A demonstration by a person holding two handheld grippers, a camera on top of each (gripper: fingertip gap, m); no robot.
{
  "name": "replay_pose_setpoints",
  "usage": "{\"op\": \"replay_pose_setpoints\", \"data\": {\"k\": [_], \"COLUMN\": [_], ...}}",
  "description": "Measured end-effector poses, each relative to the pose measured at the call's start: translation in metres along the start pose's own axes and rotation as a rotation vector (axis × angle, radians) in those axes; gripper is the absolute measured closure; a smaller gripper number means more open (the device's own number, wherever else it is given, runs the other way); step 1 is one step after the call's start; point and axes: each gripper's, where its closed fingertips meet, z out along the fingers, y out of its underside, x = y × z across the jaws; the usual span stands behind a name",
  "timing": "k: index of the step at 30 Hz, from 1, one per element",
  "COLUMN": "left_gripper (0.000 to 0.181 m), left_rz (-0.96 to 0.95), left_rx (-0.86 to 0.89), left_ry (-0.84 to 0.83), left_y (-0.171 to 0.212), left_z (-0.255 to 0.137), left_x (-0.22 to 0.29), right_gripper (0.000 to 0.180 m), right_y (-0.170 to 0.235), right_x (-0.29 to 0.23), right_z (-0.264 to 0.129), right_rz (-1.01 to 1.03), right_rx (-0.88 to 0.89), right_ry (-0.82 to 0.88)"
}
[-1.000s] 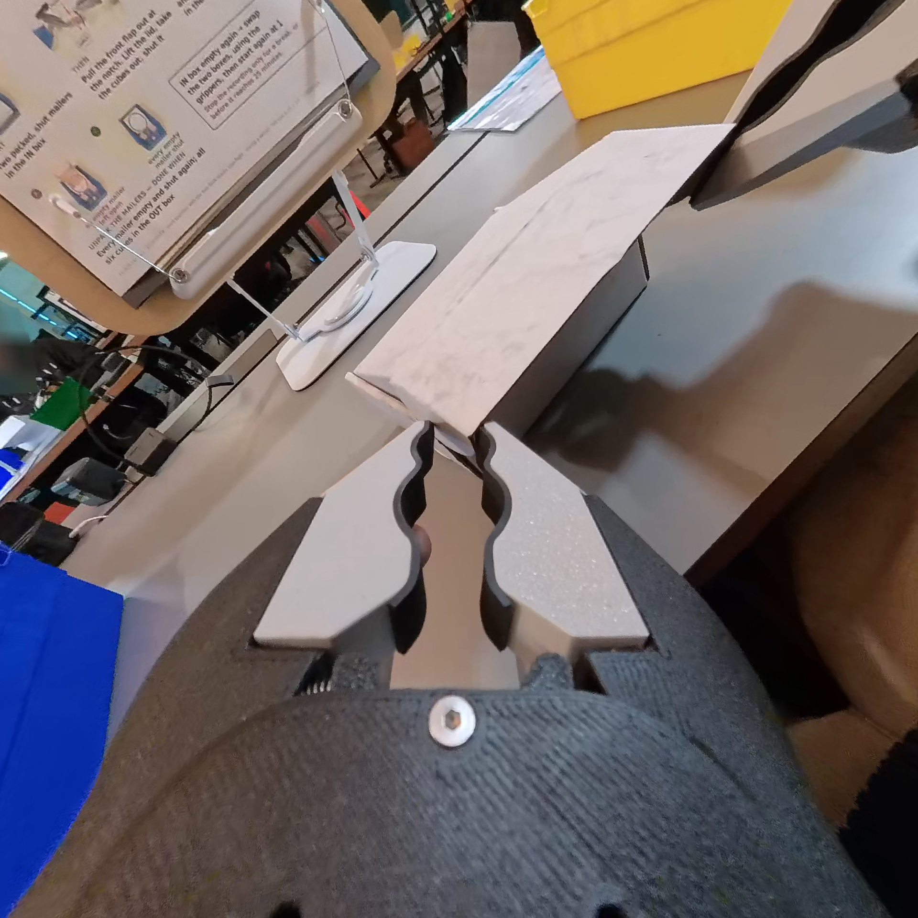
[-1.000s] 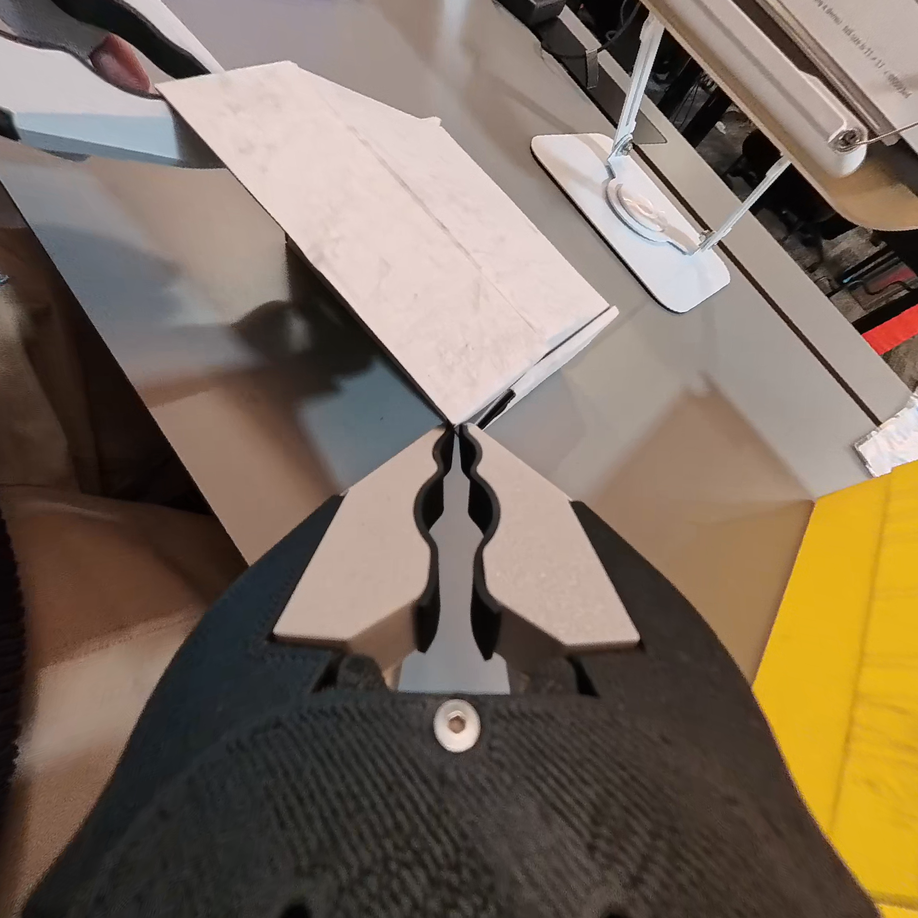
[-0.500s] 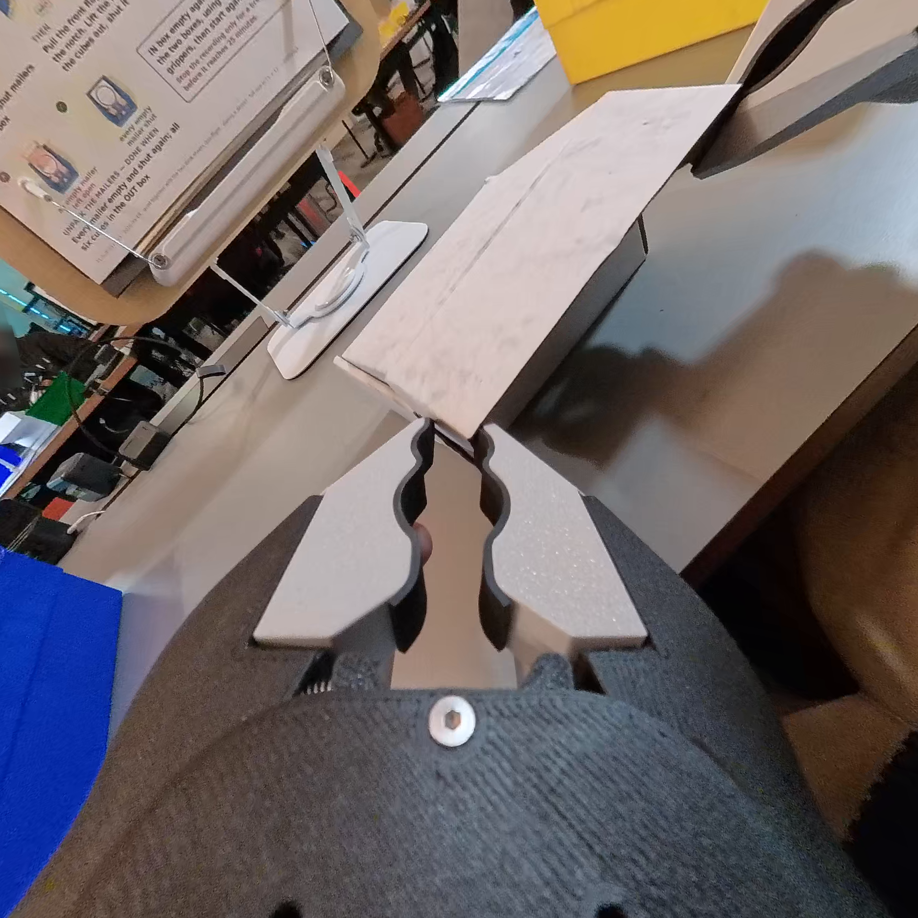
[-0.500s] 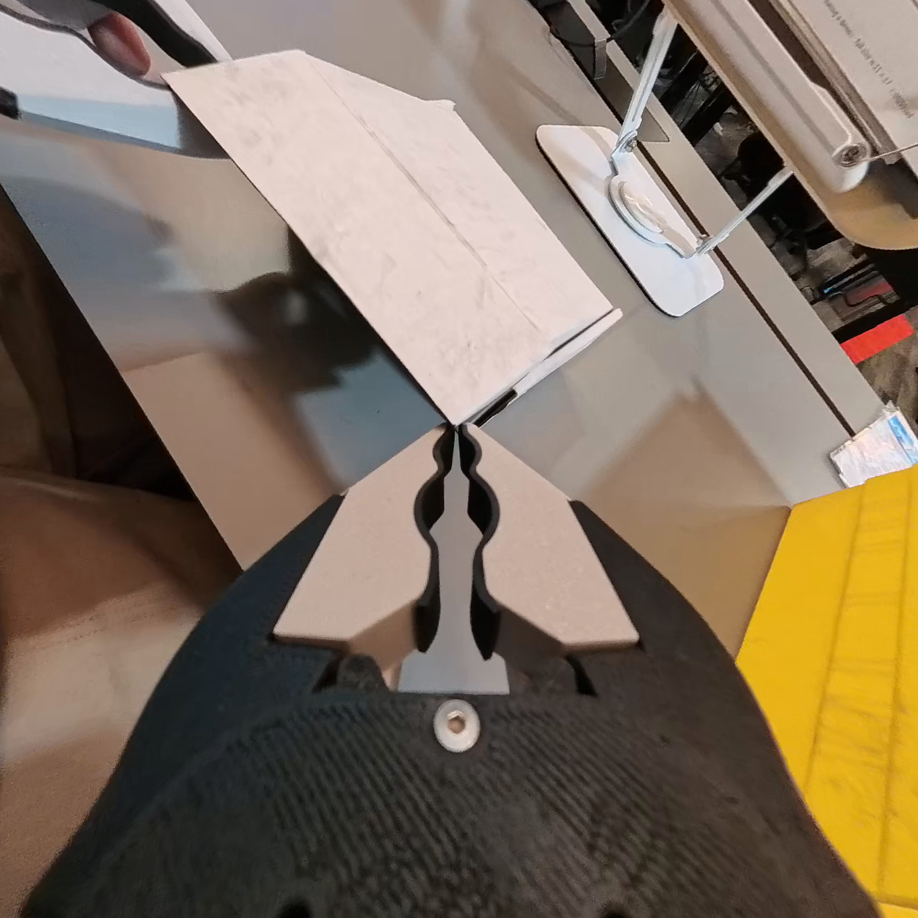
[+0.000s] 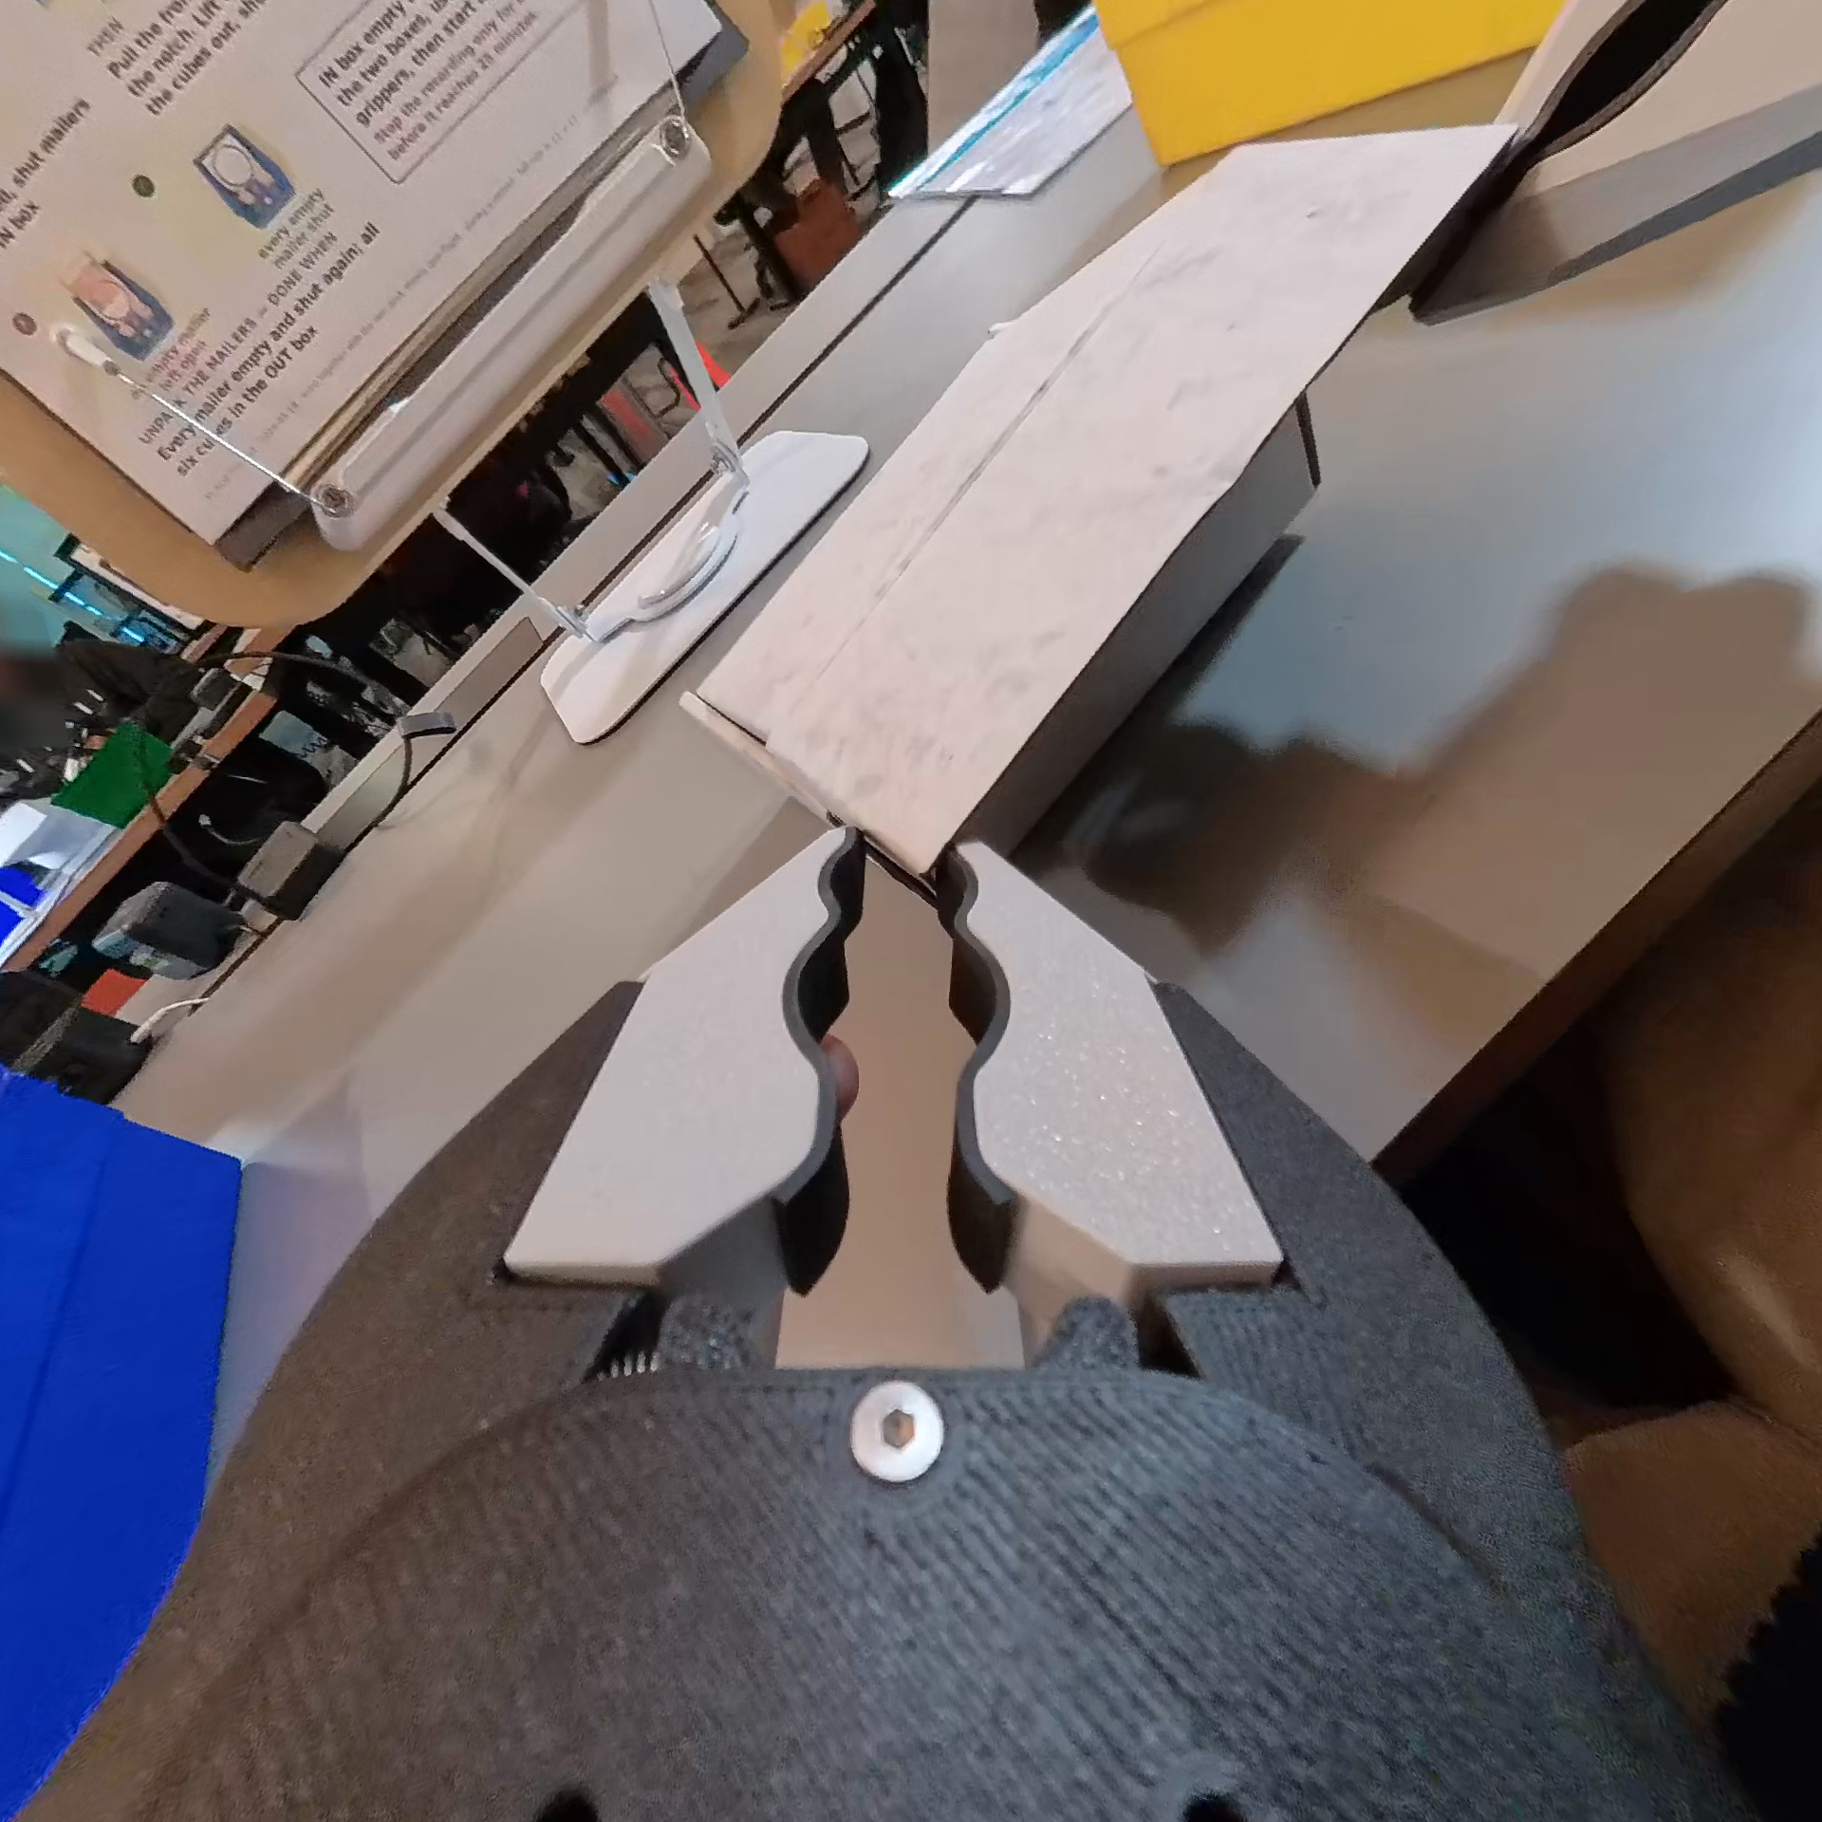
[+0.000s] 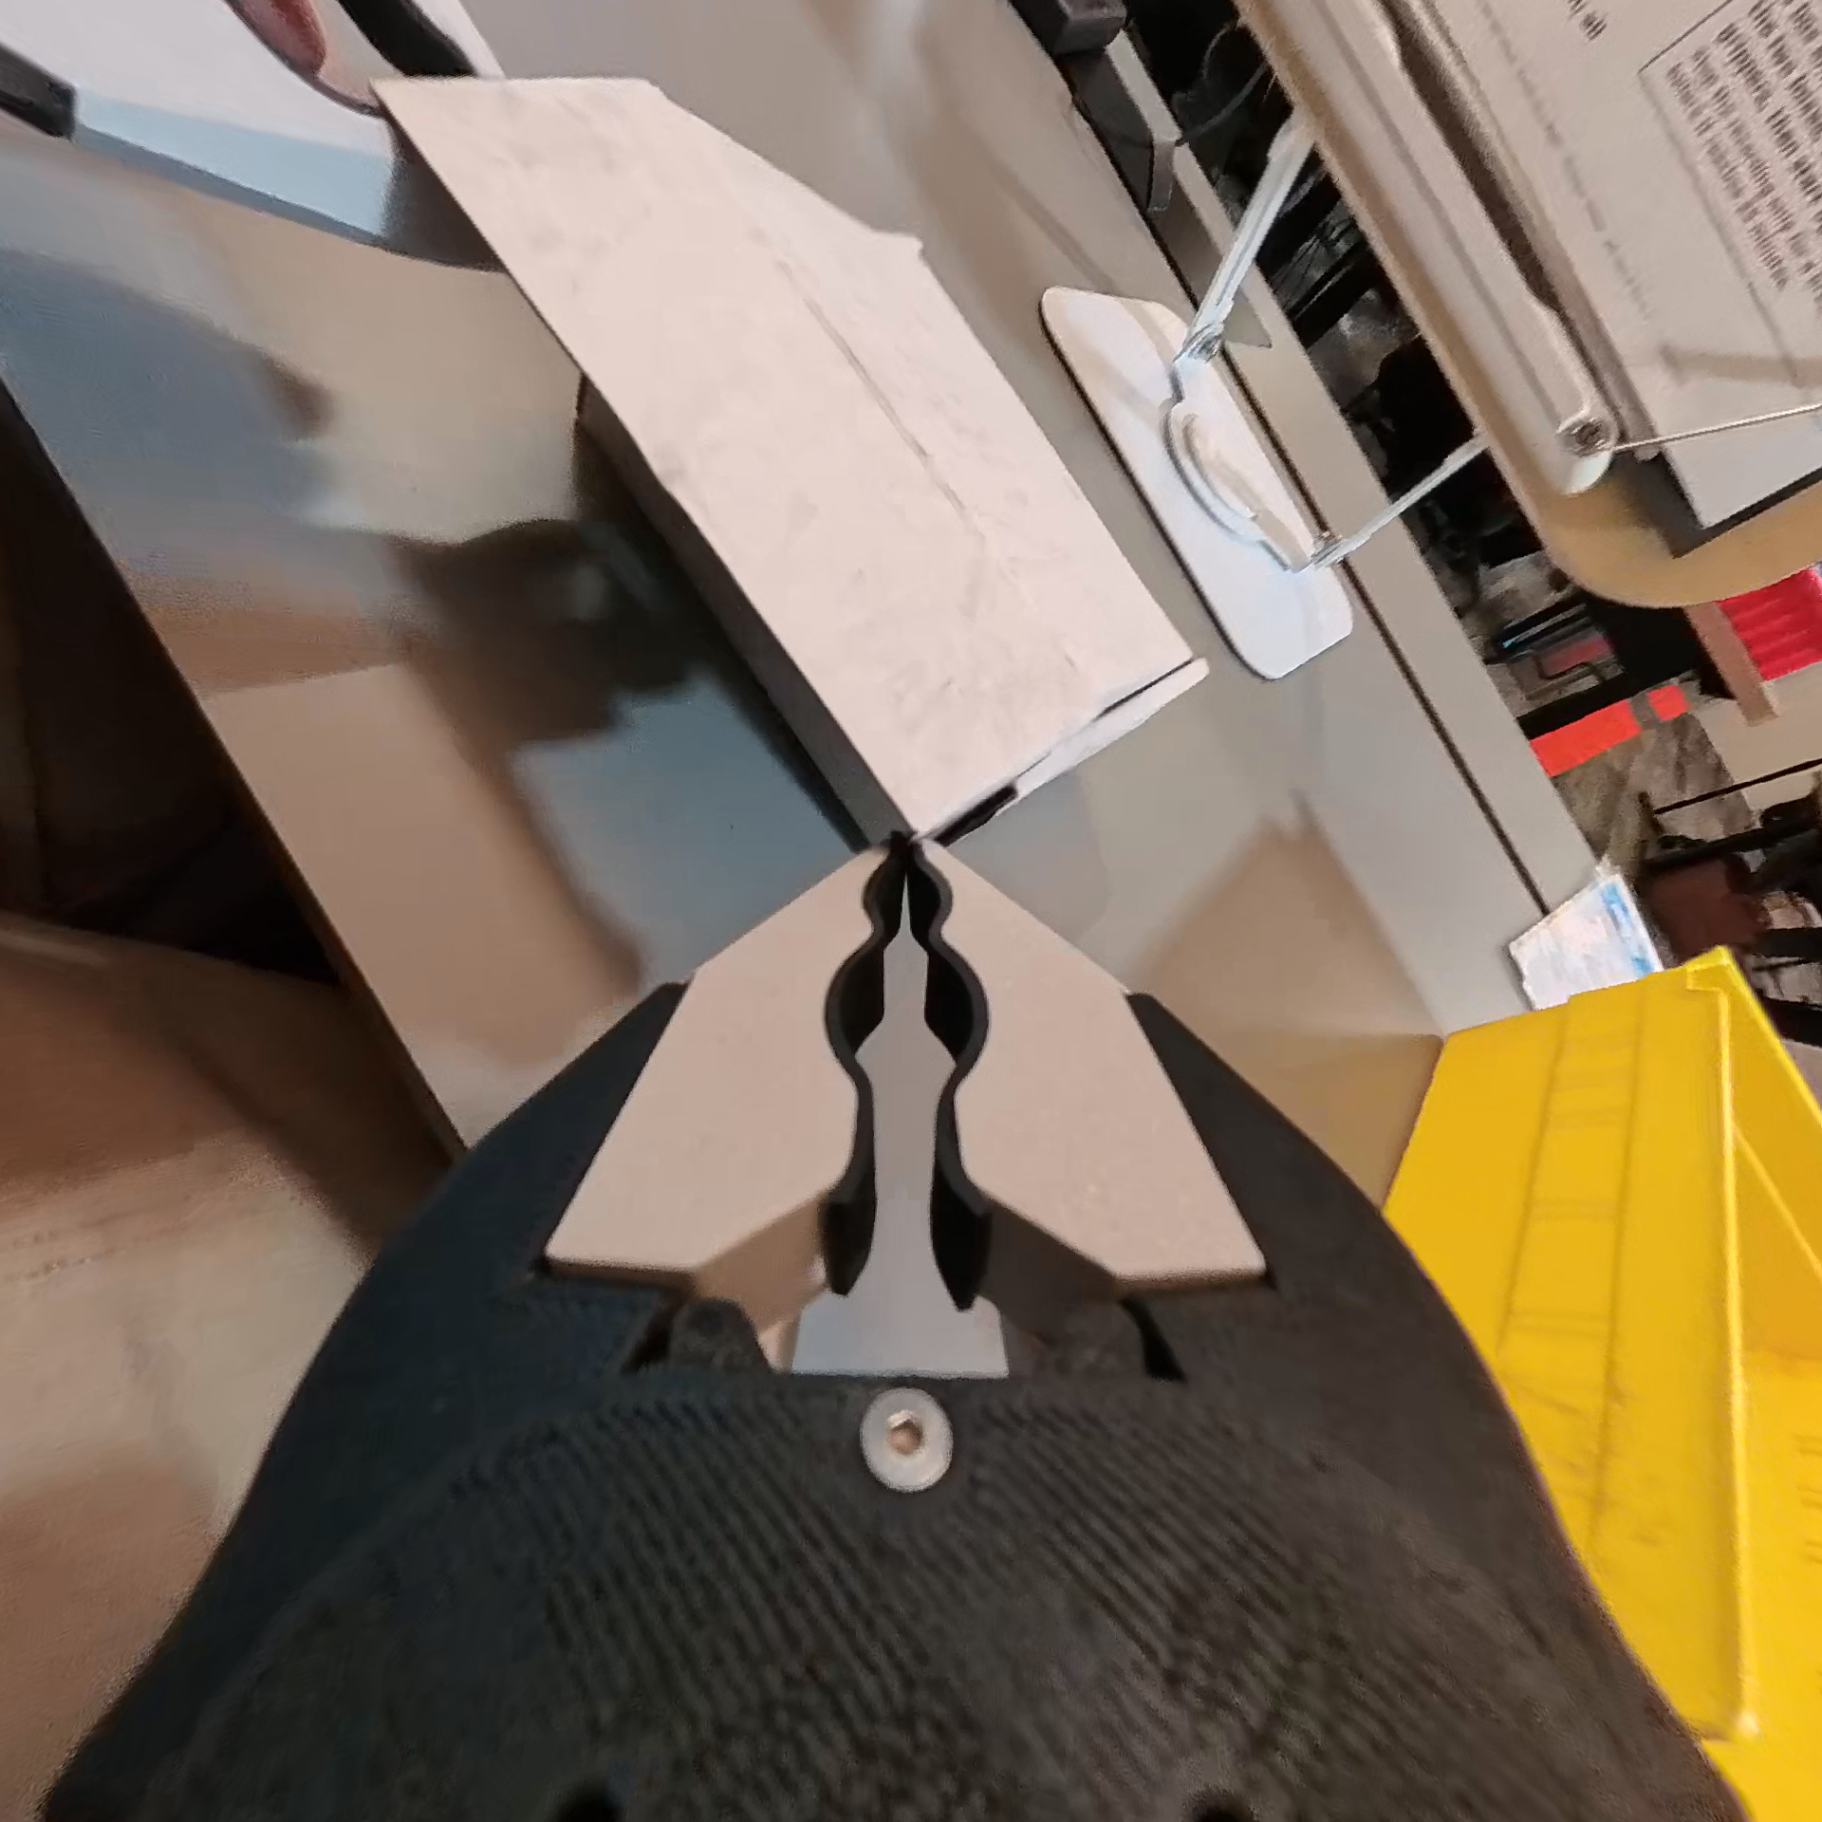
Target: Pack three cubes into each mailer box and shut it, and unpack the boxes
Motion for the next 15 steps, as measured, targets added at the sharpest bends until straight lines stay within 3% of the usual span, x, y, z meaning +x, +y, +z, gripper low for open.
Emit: {"op": "replay_pose_setpoints", "data": {"k": [15], "left_gripper": [0.169], "left_rz": [0.009], "left_rx": [-0.040], "left_ry": [0.016], "left_y": [0.009], "left_z": [0.004], "left_x": [0.002], "right_gripper": [0.180], "right_y": [0.011], "right_x": [-0.023], "right_z": [0.010], "right_rz": [0.044], "right_rx": [-0.071], "right_ry": [-0.120]}}
